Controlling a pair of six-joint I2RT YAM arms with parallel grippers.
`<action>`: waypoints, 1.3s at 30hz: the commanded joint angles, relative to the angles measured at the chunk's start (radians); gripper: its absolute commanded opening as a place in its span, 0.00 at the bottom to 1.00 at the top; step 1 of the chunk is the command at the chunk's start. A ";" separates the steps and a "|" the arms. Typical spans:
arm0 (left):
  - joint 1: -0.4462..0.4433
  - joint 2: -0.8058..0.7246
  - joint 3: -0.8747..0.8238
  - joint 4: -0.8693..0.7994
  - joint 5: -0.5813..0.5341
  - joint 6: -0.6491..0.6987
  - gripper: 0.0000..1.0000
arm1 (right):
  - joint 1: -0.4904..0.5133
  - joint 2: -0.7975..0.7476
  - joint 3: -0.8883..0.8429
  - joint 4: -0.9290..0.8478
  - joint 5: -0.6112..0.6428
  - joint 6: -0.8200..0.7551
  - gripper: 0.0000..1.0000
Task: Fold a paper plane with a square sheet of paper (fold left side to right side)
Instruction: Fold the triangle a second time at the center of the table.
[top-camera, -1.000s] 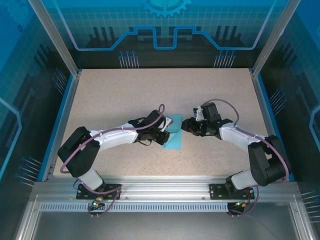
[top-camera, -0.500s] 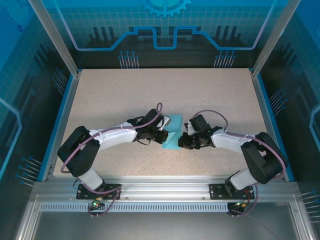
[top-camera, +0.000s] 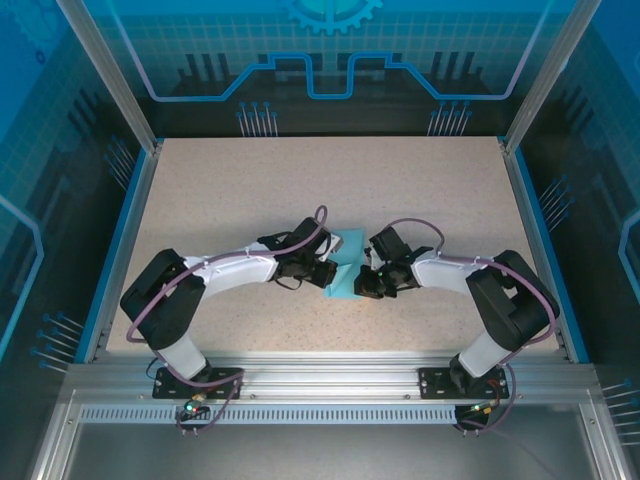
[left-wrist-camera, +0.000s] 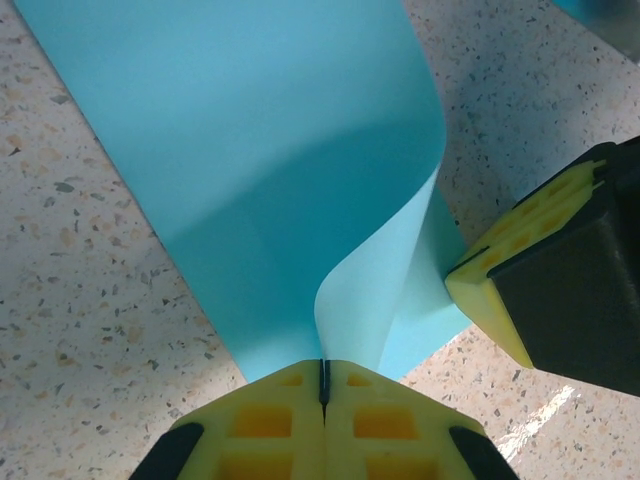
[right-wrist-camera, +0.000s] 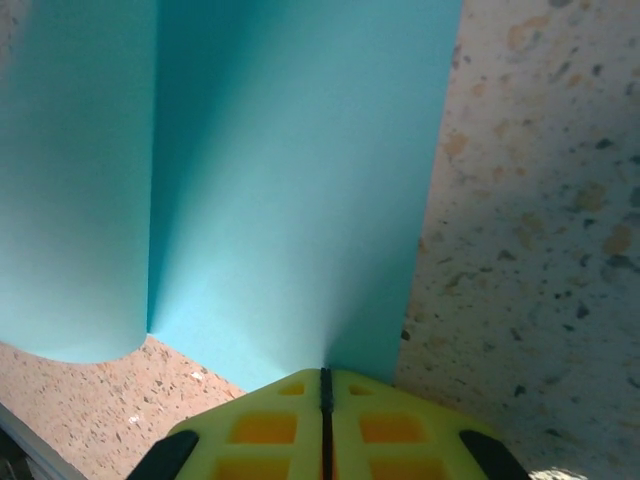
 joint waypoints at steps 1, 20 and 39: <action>0.008 0.017 0.039 -0.041 -0.001 -0.006 0.00 | 0.012 0.013 0.029 -0.102 0.049 -0.035 0.10; 0.022 0.108 0.129 -0.099 -0.004 -0.028 0.00 | 0.007 0.028 0.063 -0.178 0.121 -0.061 0.09; 0.035 0.206 0.192 -0.128 -0.021 -0.035 0.00 | 0.010 0.046 0.059 -0.167 0.102 -0.065 0.09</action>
